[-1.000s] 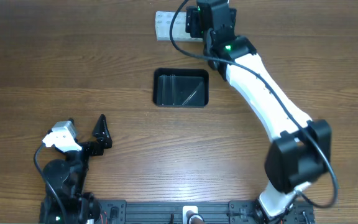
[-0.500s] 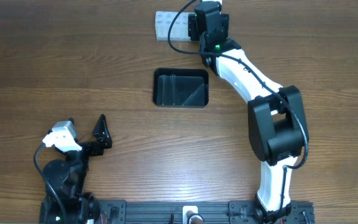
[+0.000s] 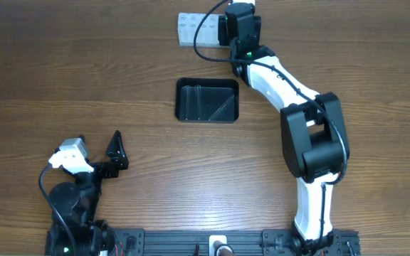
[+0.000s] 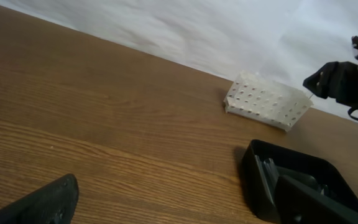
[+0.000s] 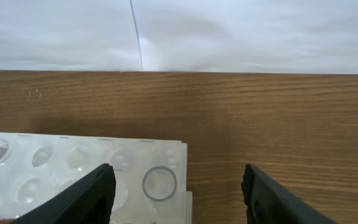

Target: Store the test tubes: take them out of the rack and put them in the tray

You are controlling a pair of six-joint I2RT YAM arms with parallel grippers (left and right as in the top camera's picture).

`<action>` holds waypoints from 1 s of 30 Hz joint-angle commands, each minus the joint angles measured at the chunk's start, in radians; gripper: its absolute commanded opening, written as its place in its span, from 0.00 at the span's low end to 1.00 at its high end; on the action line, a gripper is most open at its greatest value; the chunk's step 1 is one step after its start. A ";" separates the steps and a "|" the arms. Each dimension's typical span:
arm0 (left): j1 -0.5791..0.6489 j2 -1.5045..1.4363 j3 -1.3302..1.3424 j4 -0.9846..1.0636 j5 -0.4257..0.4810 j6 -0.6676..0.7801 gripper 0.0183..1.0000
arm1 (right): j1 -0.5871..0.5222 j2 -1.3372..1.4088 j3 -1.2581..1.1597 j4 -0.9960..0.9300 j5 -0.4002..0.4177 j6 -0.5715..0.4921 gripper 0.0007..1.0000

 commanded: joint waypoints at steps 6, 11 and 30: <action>-0.005 -0.007 -0.005 -0.002 0.010 -0.001 1.00 | -0.004 0.035 0.002 0.063 -0.023 -0.009 0.61; -0.005 -0.007 -0.005 -0.002 0.010 -0.001 1.00 | -0.008 0.047 0.002 0.085 -0.023 -0.011 0.58; -0.005 -0.007 -0.005 -0.002 0.010 -0.001 1.00 | -0.021 0.087 0.003 0.172 -0.058 -0.031 0.53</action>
